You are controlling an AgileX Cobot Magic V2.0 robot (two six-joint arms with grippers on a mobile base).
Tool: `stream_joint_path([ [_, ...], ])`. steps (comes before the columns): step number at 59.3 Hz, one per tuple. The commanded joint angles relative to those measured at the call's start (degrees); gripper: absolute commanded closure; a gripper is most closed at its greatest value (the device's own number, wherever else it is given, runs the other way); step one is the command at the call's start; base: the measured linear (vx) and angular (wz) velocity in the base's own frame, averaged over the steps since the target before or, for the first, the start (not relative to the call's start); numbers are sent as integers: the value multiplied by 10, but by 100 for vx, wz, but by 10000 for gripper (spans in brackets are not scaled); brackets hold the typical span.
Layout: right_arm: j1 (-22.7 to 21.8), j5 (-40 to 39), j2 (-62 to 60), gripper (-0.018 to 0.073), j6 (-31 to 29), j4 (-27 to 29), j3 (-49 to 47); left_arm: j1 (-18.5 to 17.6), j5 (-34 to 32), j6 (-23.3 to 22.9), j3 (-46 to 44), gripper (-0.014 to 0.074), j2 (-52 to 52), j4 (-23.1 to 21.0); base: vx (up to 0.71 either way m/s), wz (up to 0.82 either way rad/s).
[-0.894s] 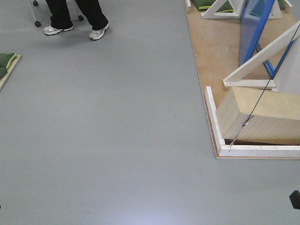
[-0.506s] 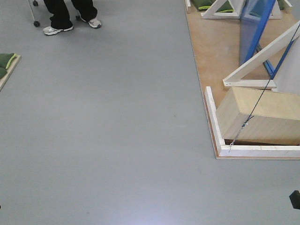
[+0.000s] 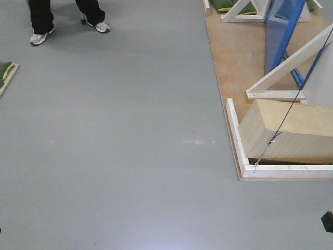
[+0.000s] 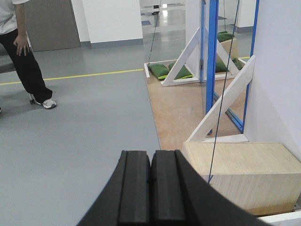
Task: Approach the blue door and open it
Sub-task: 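Drive the base forward alongside the wooden platform toward the blue door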
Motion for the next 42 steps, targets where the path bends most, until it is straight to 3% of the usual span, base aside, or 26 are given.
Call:
stream_joint_path([
  [1,1,-46,-8,564,-4,-4,5,-3,-44,-2,-9,526,-13,-1,12,0],
  [18,-49,-46,-9,564,-4,-3,5,-33,-44,-2,-9,526,-15,-1,18,3],
  [42,-48,-46,-9,564,-4,-3,5,-40,-44,-2,-9,526,-14,-1,22,10],
])
